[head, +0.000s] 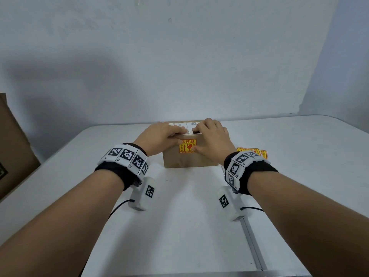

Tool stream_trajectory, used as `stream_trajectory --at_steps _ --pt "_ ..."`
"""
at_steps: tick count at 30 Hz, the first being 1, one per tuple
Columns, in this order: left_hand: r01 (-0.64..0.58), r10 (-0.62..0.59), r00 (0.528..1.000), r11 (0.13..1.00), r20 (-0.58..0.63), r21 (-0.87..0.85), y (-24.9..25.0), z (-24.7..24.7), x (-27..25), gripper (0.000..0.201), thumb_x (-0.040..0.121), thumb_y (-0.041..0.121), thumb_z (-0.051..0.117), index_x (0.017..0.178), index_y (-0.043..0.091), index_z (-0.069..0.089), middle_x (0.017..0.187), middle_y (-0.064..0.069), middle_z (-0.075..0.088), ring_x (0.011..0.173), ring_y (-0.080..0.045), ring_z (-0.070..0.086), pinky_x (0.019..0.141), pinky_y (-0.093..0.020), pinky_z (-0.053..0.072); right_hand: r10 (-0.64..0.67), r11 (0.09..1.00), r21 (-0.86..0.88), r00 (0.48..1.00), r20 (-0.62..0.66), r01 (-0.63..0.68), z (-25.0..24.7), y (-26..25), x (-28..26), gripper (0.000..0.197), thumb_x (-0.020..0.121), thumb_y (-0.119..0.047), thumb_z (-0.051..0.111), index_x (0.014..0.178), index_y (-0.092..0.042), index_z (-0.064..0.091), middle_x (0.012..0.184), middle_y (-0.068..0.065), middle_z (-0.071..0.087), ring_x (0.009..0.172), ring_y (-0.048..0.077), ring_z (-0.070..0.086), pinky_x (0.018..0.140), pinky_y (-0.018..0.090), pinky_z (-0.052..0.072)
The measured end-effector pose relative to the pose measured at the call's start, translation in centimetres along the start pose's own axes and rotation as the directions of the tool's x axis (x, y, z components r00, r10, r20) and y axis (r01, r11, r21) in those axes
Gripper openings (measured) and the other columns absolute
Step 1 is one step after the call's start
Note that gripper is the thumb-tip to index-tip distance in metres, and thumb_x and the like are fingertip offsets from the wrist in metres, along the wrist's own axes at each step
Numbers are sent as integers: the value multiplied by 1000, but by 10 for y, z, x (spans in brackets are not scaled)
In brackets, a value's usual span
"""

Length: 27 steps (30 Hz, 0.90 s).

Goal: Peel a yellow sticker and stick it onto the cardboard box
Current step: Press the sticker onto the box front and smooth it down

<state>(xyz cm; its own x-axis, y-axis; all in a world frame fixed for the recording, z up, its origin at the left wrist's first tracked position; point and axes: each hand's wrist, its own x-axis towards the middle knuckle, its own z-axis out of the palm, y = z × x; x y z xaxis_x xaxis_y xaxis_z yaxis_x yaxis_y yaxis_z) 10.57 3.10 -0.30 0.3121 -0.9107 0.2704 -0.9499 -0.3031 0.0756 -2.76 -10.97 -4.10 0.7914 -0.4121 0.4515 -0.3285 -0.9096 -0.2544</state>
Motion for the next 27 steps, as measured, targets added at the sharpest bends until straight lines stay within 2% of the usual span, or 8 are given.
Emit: stream_trajectory --at_steps 7,9,12,16,19,22,24,27 --pt "53 -52 998 997 26 -57 0 2 -5 38 99 36 43 135 33 54 121 -2 67 105 -24 61 84 -27 43 3 998 68 999 38 -6 -8 1 8 39 80 -42 67 113 -22 63 114 -1 60 118 23 47 94 39 40" --pt "64 -64 998 997 -4 -39 5 1 -4 38 95 40 48 131 32 57 114 0 70 101 -22 63 81 -26 44 11 989 144 998 55 -19 -10 6 8 36 84 -39 65 116 -22 66 114 -1 62 119 21 48 97 37 40" --pt "97 -98 994 995 -40 -37 12 1 0 40 84 50 60 120 33 64 104 5 72 94 -17 64 80 -29 49 24 971 236 998 53 -35 -16 8 6 33 89 -33 61 120 -22 67 121 -2 63 121 16 50 97 27 37" --pt "81 -84 996 994 -39 -70 10 1 1 37 88 43 58 122 31 64 112 5 72 102 -16 63 82 -26 45 -6 973 232 998 61 -8 -18 7 3 33 94 -33 54 121 -20 67 125 -1 64 121 15 54 99 28 41" --pt "71 -73 997 994 -16 -81 10 -1 -2 35 95 40 49 127 31 62 116 3 70 104 -18 62 81 -26 43 32 958 283 999 34 -40 -17 9 2 30 97 -29 47 111 -18 71 114 2 70 109 20 60 95 36 46" --pt "119 -119 993 978 11 -170 10 -2 -3 34 99 38 42 126 31 62 116 0 67 105 -19 60 79 -25 41 74 911 404 997 25 -78 -24 12 1 30 98 -24 45 109 -15 71 110 2 70 104 18 62 90 28 46" --pt "139 -141 990 947 14 -291 7 -4 -4 30 97 36 47 120 29 65 119 4 66 109 -16 59 86 -24 43 91 886 457 996 -14 -75 -32 14 0 29 98 -22 46 112 -13 70 114 2 70 107 15 61 90 23 43" --pt "157 -154 987 930 34 -331 4 -5 -8 29 89 38 61 117 32 62 134 7 56 120 -16 54 97 -28 43 208 863 496 960 -185 -91 -42 26 -2 26 97 -18 46 110 -12 68 116 2 68 110 15 59 94 24 43"
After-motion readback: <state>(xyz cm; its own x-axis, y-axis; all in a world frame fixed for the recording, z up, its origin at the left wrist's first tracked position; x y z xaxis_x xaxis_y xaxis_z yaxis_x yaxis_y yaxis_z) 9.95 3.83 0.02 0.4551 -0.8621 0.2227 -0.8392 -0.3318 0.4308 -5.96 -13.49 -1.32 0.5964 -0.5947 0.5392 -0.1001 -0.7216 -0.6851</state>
